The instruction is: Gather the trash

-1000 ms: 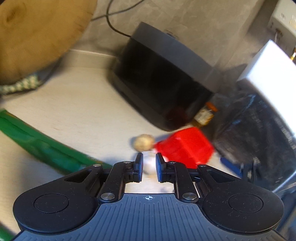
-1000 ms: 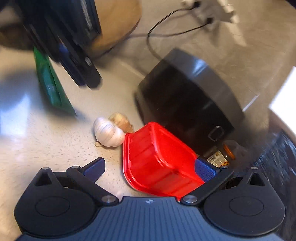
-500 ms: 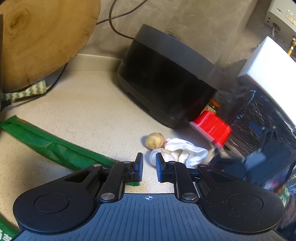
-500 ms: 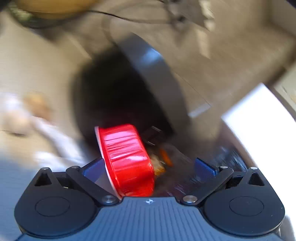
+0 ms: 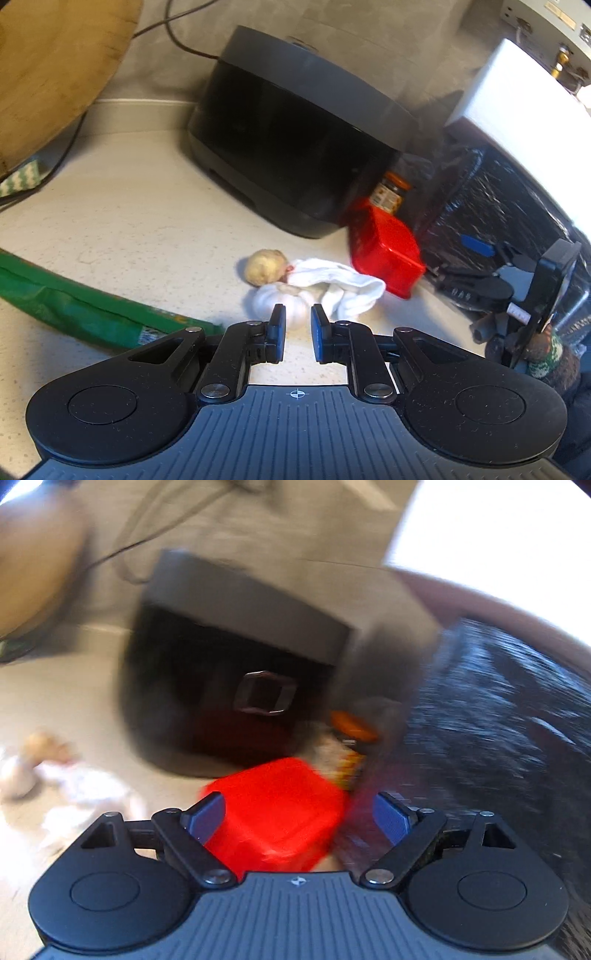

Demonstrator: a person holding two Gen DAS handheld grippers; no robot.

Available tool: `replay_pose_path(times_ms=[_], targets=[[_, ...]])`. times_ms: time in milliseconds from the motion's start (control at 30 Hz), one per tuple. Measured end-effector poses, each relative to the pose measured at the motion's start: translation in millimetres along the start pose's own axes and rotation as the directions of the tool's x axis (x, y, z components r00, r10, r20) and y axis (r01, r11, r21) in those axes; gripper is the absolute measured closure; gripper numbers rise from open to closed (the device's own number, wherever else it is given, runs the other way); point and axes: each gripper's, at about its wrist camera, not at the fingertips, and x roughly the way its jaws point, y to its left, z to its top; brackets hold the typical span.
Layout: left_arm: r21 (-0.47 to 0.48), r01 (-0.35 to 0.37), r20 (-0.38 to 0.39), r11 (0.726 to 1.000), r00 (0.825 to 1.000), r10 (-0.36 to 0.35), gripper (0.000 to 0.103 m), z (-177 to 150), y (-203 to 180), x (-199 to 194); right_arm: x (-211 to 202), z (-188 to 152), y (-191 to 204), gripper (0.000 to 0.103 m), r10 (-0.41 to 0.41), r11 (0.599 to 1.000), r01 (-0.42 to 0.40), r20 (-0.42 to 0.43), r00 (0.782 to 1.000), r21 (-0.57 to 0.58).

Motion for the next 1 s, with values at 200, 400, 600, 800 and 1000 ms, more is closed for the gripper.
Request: replay_pose_path(times_ms=[200, 400, 600, 800, 1000], targets=[[0.006, 0.136, -0.005, 0.991, 0.991, -0.136, 0.086, 22, -24, 26, -7, -10, -21, 0.008, 0.113, 0.95, -0.098, -0.034, 0.993, 0.296], [-0.003, 0.178, 0.035, 0.984, 0.983, -0.178, 0.086, 54, -73, 117, 3, -41, -64, 0.004, 0.119, 0.696, -0.062, -0.029, 0.993, 0.715], [-0.107, 0.101, 0.089, 0.989, 0.992, -0.092, 0.086, 61, -80, 193, 37, -70, -85, 0.012, 0.146, 0.456, -0.101, 0.038, 0.988, 0.884], [-0.198, 0.184, 0.001, 0.963, 0.982, -0.188, 0.077, 57, -72, 231, 85, -85, -81, 0.025, 0.265, 0.361, -0.123, 0.025, 0.964, 0.925], [-0.174, 0.188, -0.079, 0.967, 0.976, -0.204, 0.074, 54, -67, 207, 66, -90, -73, 0.024, 0.366, 0.325, -0.197, 0.069, 0.928, 0.925]])
